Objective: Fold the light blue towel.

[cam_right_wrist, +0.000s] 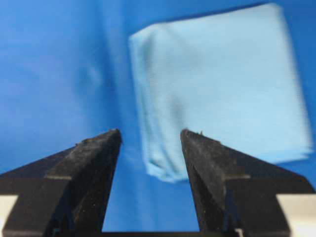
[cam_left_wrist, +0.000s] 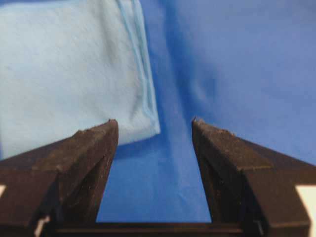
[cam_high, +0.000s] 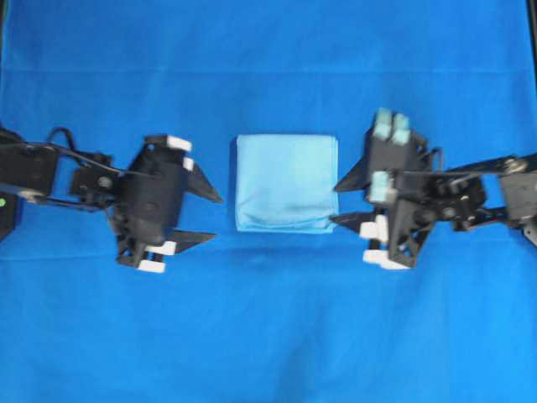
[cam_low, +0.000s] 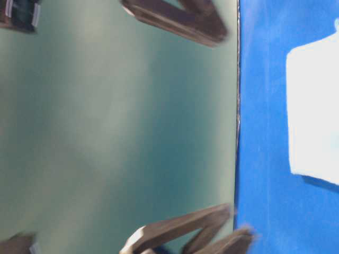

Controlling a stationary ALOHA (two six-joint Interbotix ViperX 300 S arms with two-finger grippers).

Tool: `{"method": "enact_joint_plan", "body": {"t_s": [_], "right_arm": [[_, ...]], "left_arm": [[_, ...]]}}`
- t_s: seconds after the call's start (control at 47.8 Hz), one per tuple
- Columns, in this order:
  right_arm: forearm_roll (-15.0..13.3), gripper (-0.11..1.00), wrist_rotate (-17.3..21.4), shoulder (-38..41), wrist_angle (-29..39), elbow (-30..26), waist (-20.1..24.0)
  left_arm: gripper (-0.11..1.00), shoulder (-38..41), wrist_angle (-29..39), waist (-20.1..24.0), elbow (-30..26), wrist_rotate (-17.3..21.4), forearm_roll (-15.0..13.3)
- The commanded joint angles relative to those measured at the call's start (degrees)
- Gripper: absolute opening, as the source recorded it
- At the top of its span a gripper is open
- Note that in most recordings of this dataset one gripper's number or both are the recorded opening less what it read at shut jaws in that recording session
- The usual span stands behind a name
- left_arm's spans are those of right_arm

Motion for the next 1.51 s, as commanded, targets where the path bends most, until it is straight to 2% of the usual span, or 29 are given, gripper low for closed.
{"method": "enact_joint_plan", "body": {"t_s": [0.0,0.481,0.774,0.962,1.066,1.485], "right_arm": [[-1.3,0.57,-0.1,-4.3,1.5,0.0,0.1],[-6.8,0.57,0.0,-26.9,2.3,11.8,-0.3],[-7.0,0.57,0.0,-40.3,1.8,21.4,-2.5],[-7.0,0.56,0.1,-45.8,-1.0,27.6,-4.1],[-6.9,0.56,0.1,-47.0,-2.2,29.4,-5.3],[-6.6,0.56,0.1,-45.9,-3.0,30.1,-6.6]], "left_arm": [[0.58,-5.8,-0.2,-0.2,1.1,-0.1,0.0],[0.58,-36.7,1.7,1.3,15.3,-0.1,0.0],[0.58,-50.5,3.2,4.7,24.9,-1.1,0.0],[0.58,-54.5,3.2,6.9,29.3,-3.4,0.0],[0.58,-54.9,2.8,7.1,29.8,-4.2,0.0],[0.58,-54.9,2.8,7.2,29.9,-4.2,0.0]]}}
